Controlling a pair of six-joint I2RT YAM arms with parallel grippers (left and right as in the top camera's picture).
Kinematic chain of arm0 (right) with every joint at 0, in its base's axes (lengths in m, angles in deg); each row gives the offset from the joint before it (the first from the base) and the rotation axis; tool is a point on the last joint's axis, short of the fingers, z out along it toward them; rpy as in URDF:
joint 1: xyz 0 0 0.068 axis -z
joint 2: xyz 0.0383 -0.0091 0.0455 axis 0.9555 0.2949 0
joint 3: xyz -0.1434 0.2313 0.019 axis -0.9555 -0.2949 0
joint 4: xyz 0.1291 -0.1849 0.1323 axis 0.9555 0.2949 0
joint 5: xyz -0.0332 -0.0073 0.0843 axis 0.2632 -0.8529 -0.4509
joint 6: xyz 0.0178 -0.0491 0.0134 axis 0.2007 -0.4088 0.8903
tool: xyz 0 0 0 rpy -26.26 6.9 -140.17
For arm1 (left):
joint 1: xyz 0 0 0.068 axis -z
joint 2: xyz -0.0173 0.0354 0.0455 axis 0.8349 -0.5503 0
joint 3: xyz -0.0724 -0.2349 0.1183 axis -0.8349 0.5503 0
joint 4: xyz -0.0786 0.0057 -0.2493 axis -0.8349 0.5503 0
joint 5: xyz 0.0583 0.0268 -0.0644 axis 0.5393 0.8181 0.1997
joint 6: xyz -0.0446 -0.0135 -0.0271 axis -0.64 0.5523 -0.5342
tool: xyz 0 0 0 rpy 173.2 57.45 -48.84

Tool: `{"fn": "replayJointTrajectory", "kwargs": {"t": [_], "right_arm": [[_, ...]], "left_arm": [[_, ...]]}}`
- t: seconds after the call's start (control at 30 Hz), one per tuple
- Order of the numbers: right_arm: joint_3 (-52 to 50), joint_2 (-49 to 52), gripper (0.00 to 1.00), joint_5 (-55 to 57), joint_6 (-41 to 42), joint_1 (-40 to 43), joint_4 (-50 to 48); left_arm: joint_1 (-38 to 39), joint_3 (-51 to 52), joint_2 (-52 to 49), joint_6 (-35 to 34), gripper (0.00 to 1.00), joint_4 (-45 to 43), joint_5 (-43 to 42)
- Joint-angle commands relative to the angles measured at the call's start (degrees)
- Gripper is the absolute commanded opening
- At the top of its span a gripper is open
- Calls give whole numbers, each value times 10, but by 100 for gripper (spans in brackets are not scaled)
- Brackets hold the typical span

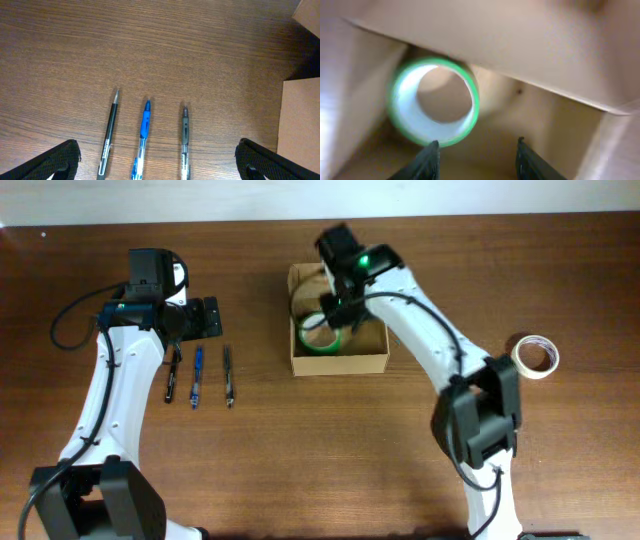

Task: Pack container
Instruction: 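Carry the green tape into the box and release it, then move the right gripper to the beige masking tape and grasp it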

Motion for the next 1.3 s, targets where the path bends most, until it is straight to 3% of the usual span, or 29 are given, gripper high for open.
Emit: {"fn": "replayJointTrajectory", "kwargs": {"t": [0.0,0.17,0.33,0.47,0.7,0.73,0.93,1.27], "right_arm": [[166,-104,48,63,11,-1,64],[320,-170,52,178,51,59,175],[314,-183,52,172,104,210,287],[249,-177,52,125,103,308,303],[8,-177,52,33,94,436,194],[-73,-177,52,5,94,463,151],[-283,-177,52,-27,94,529,29],[-441,-177,62,-34,97,566,-151]], "left_arm": [[-1,-9,-4,10,99,0,-4],[-1,-9,-4,10,99,0,-4],[-1,-9,-4,9,99,0,-4],[-1,-9,-4,10,99,0,-4],[-1,-9,-4,9,99,0,-4],[-1,-9,-4,10,99,0,-4],[-1,-9,-4,9,99,0,-4],[-1,-9,-4,10,99,0,-4]]}}
